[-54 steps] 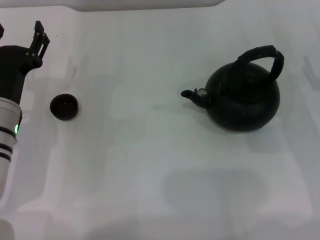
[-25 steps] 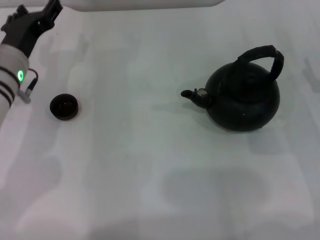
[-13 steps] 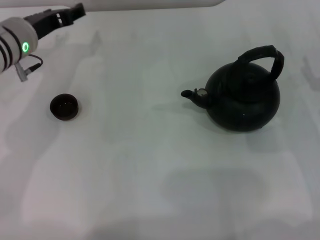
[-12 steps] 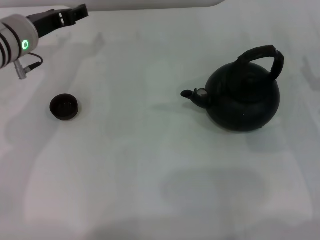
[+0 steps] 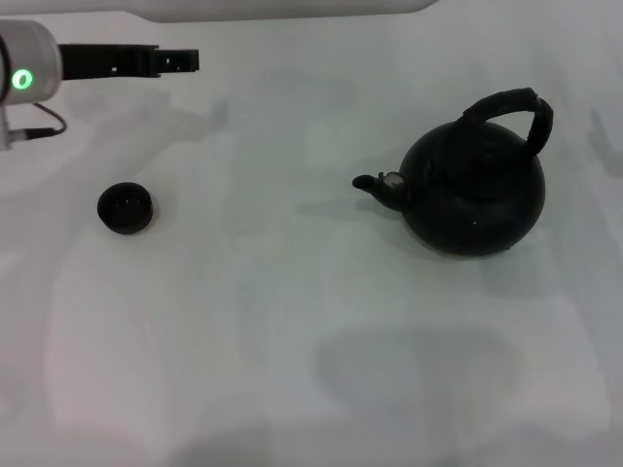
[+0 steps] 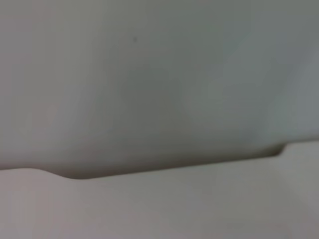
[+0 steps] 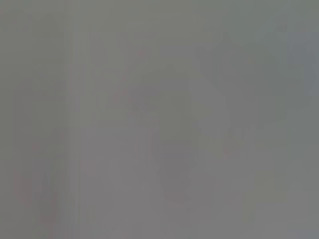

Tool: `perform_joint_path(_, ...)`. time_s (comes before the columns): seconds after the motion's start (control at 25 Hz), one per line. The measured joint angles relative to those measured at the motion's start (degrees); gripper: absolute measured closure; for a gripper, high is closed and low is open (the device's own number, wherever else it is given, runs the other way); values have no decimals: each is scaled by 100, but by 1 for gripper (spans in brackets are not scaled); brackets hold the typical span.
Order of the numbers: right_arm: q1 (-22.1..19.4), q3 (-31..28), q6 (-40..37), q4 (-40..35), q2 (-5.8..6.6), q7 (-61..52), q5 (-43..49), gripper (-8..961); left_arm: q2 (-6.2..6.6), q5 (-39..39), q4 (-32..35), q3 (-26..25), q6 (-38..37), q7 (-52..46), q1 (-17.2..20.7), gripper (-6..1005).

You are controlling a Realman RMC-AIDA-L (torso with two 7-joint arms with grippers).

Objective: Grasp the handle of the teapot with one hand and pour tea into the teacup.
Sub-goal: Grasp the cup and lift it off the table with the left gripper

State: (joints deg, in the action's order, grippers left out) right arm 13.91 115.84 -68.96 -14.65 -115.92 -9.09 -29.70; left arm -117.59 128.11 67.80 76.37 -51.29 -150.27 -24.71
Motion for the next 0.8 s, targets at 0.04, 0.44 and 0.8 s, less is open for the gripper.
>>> perform_joint_path(0.04, 0, 0, 2, 11, 0, 1, 0, 92, -7, 129, 113, -119, -251, -17, -12, 121)
perform_joint_path(0.44, -3, 0, 15, 45, 0, -9, -1, 94, -64, 1559, 504, -355, -1602, -423, -204, 120)
perform_joint_path(0.8, -3, 0, 42, 43, -9, -13, -1, 95, -78, 1852, 530, -223, -1822, -501, -209, 116)
